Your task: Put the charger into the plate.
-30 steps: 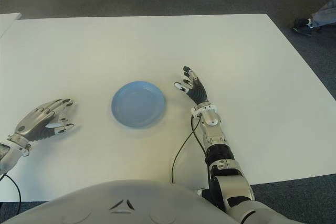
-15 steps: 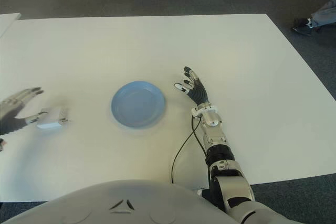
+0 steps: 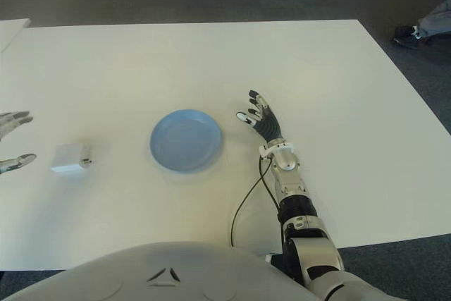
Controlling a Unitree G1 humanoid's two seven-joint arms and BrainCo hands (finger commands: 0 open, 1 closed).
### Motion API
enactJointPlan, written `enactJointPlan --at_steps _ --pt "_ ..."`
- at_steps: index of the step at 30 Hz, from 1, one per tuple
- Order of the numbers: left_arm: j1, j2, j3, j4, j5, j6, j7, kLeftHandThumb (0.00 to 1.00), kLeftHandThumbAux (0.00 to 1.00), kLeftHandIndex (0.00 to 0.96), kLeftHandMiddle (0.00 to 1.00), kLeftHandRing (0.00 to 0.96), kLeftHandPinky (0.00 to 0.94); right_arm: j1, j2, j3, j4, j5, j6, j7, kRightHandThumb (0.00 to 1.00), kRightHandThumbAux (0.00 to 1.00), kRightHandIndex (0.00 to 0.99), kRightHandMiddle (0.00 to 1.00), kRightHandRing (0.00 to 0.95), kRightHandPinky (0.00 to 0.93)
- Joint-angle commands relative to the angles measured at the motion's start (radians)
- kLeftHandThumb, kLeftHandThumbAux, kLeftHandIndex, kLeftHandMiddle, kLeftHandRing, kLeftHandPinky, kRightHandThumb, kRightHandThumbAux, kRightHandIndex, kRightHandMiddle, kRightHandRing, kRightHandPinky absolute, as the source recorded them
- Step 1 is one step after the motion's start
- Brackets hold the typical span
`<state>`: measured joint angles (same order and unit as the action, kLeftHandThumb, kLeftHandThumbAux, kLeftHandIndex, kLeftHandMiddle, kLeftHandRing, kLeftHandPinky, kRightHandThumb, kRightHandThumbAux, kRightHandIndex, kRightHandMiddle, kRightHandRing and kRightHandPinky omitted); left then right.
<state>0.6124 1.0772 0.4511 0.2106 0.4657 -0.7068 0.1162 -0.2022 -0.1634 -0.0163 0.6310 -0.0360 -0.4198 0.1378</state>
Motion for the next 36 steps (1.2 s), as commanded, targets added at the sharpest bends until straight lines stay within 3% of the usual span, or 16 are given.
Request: enactJointPlan --at_steps 1,19,36 --pt "0.002 -0.005 -0.003 -0.001 0.073 0.022 -0.030 0.555 0.183 0.000 0.000 0.000 0.008 0.023 -0.010 -0.001 0.029 -0.009 0.023 -0.003 0.064 0.561 0.000 0.041 0.067 0.128" --pt "-0.018 0.074 -0.066 0.143 0.279 -0.013 0.037 0.582 0.174 0.000 0.000 0.000 0.000 0.022 -0.002 0.004 0.034 -0.016 0.017 -0.021 0.069 0.555 0.000 0.048 0.076 0.132" --pt "0.000 0.095 -0.076 0.123 0.316 -0.001 0.073 0.577 0.161 0.000 0.000 0.000 0.000 0.017 0.001 0.008 0.036 -0.015 0.012 -0.017 0.069 0.559 0.000 0.032 0.056 0.117"
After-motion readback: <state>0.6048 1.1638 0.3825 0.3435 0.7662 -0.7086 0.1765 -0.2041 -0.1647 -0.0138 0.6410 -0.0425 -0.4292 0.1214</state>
